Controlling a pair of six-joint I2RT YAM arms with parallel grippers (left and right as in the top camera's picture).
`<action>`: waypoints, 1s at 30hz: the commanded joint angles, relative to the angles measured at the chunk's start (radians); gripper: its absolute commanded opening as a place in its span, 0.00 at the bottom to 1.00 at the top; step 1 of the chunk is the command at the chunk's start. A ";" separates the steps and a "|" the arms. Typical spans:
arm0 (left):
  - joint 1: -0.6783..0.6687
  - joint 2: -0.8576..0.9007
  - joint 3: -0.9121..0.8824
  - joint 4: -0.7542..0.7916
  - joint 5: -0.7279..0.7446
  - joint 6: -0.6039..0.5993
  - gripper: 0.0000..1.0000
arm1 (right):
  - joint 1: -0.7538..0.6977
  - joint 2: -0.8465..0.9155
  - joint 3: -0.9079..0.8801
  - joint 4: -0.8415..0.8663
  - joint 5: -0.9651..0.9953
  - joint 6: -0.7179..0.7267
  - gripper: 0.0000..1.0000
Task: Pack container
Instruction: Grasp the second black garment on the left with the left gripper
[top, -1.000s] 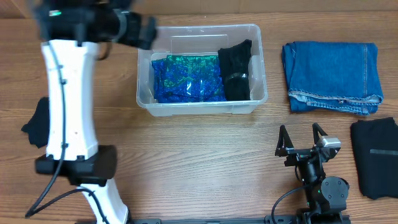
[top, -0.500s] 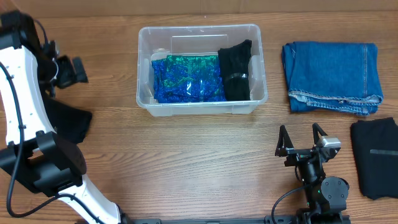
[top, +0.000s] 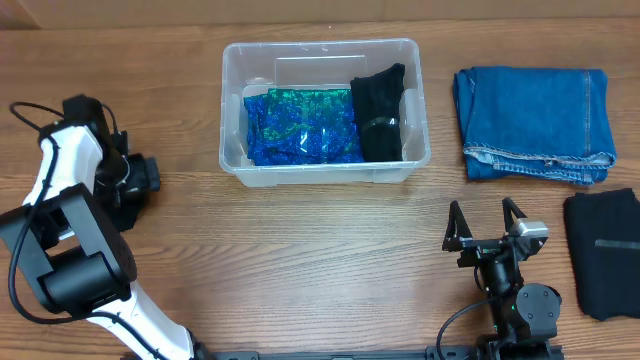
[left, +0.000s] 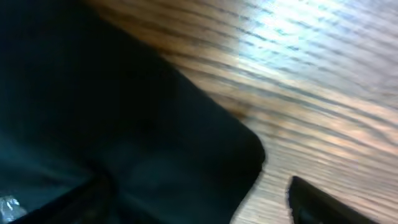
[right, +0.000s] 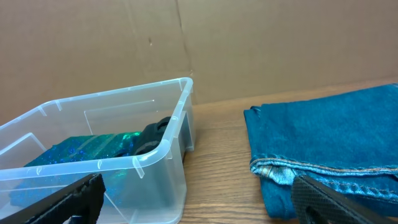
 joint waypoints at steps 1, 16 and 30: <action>-0.003 -0.011 -0.056 0.060 -0.037 0.018 0.67 | -0.005 -0.007 -0.011 0.006 0.010 -0.004 1.00; -0.045 -0.011 0.563 -0.290 0.332 -0.027 0.04 | -0.005 -0.007 -0.011 0.006 0.009 -0.004 1.00; -0.683 -0.009 1.048 -0.277 0.006 0.426 0.04 | -0.005 -0.007 -0.011 0.006 0.010 -0.004 1.00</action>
